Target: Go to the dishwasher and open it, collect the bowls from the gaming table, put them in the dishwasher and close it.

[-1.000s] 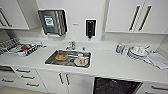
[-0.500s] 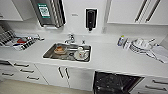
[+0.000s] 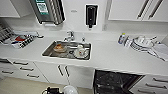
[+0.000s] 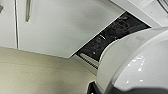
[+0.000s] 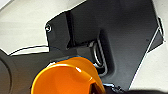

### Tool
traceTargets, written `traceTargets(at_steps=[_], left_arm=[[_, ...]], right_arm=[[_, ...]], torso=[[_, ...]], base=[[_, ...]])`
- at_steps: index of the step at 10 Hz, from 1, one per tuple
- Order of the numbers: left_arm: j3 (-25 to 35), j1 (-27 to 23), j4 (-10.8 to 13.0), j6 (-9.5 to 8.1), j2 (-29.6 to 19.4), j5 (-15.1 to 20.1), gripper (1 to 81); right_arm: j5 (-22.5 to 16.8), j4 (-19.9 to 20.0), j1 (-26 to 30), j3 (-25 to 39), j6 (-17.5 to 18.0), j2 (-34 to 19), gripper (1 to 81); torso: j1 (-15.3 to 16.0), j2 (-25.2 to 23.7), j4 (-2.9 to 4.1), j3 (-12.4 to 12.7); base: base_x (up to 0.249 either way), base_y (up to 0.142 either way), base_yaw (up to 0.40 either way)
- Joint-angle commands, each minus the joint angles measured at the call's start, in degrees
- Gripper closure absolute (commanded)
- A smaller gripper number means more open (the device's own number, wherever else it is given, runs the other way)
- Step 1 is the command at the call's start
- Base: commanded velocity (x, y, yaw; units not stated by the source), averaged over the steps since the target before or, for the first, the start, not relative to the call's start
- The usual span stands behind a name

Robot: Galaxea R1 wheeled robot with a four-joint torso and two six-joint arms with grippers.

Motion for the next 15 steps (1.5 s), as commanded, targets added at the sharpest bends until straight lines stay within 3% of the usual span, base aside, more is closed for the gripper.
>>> traceTargets(at_steps=[1,3,6,7,9,10,13,15], left_arm=[[8.7,-9.4,-0.1,0.85,3.5,15.4,81.1],[10.9,-11.1,-0.3,2.08,7.9,22.6,81.1],[10.2,-15.4,-3.3,1.99,15.8,24.2,81.1],[9.5,-16.6,-4.6,1.90,19.4,23.7,81.1],[7.0,-17.5,-4.6,1.02,26.8,23.3,81.1],[5.6,-17.5,-4.6,0.85,29.3,22.5,81.1],[-1.9,-17.5,-4.6,0.58,34.9,15.4,81.1],[-5.7,-17.5,-4.6,0.67,38.6,15.2,81.1]], right_arm=[[-2.7,-0.3,0.9,1.8,-0.2,-1.2,81.1],[-2.7,-0.3,0.9,1.9,-0.2,-1.1,81.1],[-2.7,-0.3,1.1,1.9,-0.2,-0.9,81.1],[-2.6,-0.3,1.1,2.0,-0.2,-0.9,81.1],[-2.3,-0.3,1.0,2.0,-0.2,-0.6,81.1],[-2.2,-0.3,1.0,2.0,-0.2,-0.6,81.1],[-2.1,-0.2,1.0,1.9,-0.2,-0.7,81.1],[-2.0,-0.2,1.0,2.1,-0.2,-0.5,81.1]], torso=[[0.0,0.0,0.00,0.0],[0.0,0.0,0.00,0.0],[0.0,0.0,0.00,0.0],[0.0,0.0,0.00,-0.1],[0.0,0.0,0.00,-0.1],[0.0,0.0,0.00,-0.1],[0.0,0.0,0.00,-0.1],[0.0,0.0,0.00,-0.1]], base=[[0.000,0.000,0.000],[0.000,0.000,0.000],[0.000,0.000,0.000],[0.000,0.000,0.000],[0.000,0.000,0.000],[0.000,0.000,0.000],[0.000,0.000,0.000],[0.000,0.000,0.000]])
